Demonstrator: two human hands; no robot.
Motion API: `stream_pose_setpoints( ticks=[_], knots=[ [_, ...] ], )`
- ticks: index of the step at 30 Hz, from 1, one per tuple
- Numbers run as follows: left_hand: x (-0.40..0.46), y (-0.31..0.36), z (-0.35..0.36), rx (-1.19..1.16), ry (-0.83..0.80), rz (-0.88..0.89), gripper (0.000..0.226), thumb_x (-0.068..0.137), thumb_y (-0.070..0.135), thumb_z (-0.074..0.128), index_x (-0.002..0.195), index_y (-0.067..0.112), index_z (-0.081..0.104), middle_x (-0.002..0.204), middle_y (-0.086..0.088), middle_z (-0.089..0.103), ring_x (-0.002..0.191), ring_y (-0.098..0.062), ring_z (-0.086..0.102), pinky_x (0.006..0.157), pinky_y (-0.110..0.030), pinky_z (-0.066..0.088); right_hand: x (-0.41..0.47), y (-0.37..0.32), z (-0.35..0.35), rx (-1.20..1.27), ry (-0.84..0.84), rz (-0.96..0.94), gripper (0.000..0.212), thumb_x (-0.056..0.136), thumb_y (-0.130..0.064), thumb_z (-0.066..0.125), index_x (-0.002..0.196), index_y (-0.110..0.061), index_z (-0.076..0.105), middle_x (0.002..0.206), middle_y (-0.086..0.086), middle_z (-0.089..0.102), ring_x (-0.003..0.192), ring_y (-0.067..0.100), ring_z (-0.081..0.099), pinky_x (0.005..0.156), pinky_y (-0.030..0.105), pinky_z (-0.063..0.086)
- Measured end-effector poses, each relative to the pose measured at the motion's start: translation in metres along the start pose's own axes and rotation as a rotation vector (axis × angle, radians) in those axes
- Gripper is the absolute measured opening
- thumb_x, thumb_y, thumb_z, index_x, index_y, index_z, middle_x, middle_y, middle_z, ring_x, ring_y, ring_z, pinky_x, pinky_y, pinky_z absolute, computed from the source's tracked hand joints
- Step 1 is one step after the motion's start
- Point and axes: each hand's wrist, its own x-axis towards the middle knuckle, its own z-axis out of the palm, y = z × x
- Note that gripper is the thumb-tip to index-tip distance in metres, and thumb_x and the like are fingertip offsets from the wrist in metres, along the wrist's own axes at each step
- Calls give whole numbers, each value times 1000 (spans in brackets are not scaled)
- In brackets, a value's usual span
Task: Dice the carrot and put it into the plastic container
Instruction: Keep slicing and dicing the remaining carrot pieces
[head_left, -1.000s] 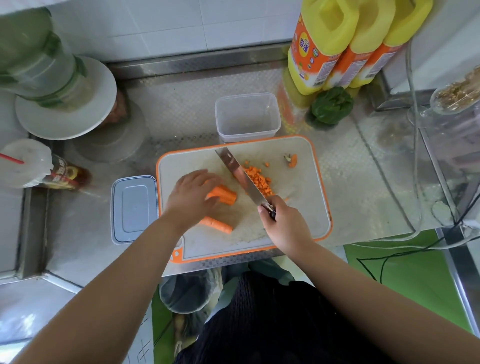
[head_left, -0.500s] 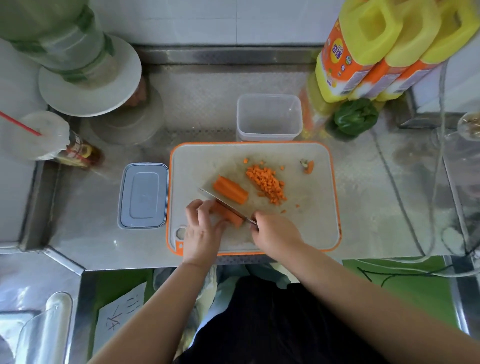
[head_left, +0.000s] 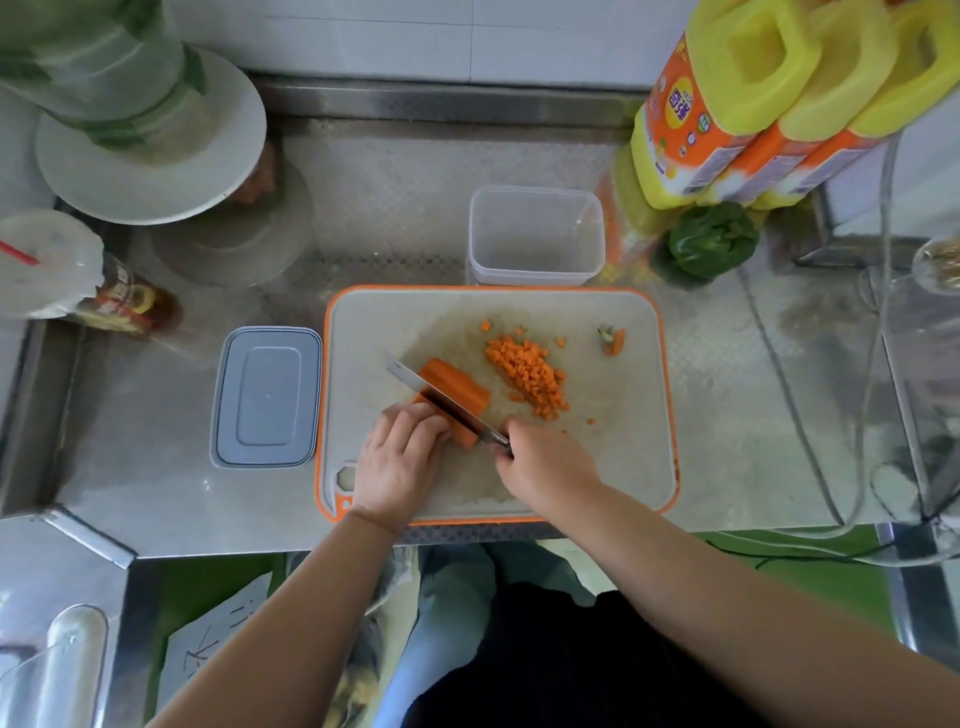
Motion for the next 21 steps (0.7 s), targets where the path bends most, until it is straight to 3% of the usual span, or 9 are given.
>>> stream_pose_setpoints(
  ticks=[7,16,21],
  knots=[
    [6,2,-1,30,16,28,28,81,-2,70,100,16,58,108,-1,55,94,-28,57,84,-36,48,-2,0,3,7,20,-2,18,98,-32,43,90,-16,45,63,-2,46,58,22,52,49,29,40],
    [8,-1,3,-29,9,-7,9,88,4,63,93,11,61,98,-9,64,92,-31,58,86,-38,50,-18,-6,-5,-20,48,-51,17,101,-28,37,87,-17,38,58,-2,43,47,16,40,42,27,27],
    [5,-2,5,-38,10,-25,8,88,3,62,91,11,62,94,-12,66,93,-31,58,86,-38,50,-33,-8,-12,-58,75,-61,18,102,-28,36,86,-18,36,59,-3,40,52,20,43,43,28,28]
  ],
)
